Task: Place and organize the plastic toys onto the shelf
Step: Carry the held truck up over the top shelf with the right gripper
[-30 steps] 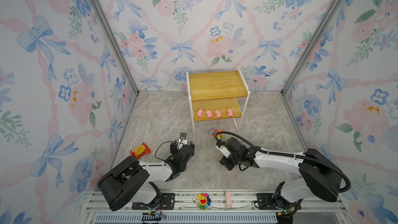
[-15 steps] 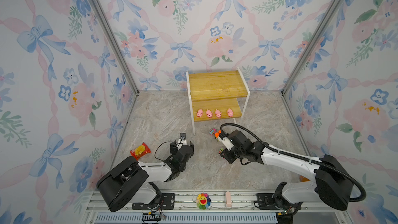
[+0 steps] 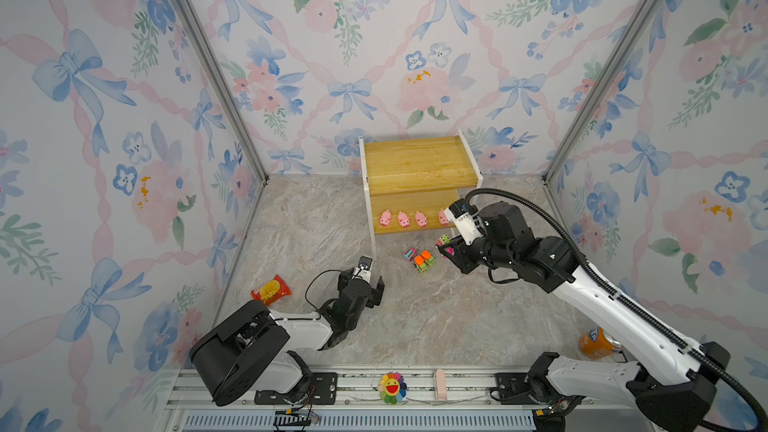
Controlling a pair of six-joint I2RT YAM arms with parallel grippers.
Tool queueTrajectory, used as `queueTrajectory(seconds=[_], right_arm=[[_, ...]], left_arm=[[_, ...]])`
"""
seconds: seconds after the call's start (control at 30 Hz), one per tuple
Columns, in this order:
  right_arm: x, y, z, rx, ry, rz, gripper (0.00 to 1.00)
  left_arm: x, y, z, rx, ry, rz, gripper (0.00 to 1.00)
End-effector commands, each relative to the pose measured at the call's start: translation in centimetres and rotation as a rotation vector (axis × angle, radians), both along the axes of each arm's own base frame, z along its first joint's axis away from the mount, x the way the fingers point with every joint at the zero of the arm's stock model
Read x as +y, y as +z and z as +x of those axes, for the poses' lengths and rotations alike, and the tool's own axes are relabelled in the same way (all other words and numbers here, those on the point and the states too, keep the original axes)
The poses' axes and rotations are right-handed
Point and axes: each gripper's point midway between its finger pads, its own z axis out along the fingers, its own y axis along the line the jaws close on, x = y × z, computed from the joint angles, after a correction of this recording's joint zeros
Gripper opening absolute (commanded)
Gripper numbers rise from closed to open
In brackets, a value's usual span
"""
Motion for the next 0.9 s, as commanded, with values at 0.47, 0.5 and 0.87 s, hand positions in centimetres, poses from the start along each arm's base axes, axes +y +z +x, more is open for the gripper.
queueTrajectory(seconds=[0.47, 0.5, 0.87], right_arm=[[-3.4, 10.1, 16.4, -0.018, -0.358, 0.0, 0.19], [-3.3, 9.7, 16.9, -0.011, -0.364, 0.001, 0.19], [-4.2, 8.0, 17.5, -0.032, -0.408, -0.069, 0.2]], left_arm=[[-4.2, 0.4, 0.5, 0.003, -0.187, -0.02, 0.89], [-4.3, 0.3, 0.5, 0.005, -0.191, -0.023, 0.89], [-4.3, 0.3, 0.5, -0.003, -0.195, -0.012, 0.89]])
